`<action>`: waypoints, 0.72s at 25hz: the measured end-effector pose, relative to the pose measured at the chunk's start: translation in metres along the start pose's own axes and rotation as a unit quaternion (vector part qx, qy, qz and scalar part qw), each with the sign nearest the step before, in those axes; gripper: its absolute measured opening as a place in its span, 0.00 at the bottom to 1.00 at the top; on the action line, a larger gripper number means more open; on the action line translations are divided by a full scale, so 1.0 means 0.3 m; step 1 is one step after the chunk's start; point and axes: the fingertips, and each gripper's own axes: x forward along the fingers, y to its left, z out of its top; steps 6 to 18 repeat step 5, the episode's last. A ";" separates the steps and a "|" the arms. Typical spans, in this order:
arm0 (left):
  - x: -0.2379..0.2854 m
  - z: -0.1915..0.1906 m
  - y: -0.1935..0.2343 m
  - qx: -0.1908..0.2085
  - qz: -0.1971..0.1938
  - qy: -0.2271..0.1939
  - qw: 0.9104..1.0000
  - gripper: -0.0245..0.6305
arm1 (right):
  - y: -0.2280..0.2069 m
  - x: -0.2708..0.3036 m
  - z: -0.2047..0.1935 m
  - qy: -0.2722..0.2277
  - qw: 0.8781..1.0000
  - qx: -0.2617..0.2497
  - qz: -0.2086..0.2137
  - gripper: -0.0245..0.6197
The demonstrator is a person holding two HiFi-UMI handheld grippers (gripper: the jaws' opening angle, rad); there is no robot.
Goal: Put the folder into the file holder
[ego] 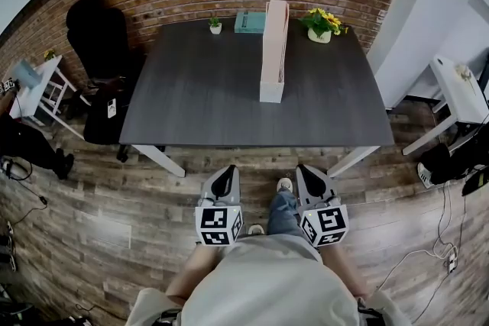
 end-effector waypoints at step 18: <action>0.022 -0.002 0.000 0.001 -0.001 0.000 1.000 0.05 | -0.017 0.018 -0.006 0.001 1.000 0.002 0.000 0.04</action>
